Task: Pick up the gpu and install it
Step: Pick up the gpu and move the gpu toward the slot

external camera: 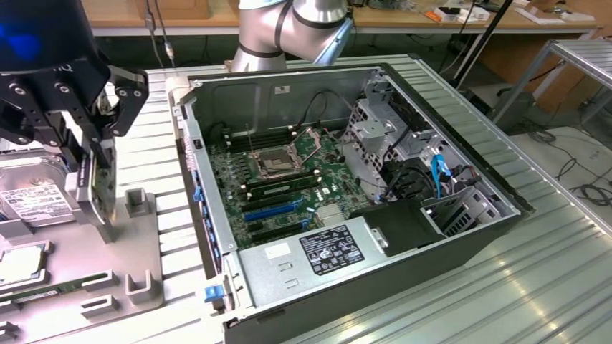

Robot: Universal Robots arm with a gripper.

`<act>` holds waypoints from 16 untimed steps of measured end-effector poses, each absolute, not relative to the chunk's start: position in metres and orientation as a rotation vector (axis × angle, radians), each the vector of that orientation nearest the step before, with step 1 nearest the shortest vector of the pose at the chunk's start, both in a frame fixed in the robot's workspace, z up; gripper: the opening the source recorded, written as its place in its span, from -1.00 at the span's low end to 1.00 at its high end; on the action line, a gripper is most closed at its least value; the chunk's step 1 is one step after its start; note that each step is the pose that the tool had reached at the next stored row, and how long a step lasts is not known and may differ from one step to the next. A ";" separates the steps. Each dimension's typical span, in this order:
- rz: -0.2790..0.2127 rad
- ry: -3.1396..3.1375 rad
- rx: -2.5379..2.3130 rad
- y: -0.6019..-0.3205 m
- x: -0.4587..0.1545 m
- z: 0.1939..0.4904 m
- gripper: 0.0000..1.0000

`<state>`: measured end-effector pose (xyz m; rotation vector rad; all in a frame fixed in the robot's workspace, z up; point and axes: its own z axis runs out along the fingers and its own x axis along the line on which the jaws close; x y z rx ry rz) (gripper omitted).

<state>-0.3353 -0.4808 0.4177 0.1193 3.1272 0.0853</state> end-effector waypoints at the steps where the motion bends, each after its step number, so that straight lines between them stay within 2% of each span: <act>1: 0.085 3.127 0.119 -0.481 -0.335 0.418 -0.47; 16: 0.085 3.127 0.119 -0.481 -0.335 0.434 -0.47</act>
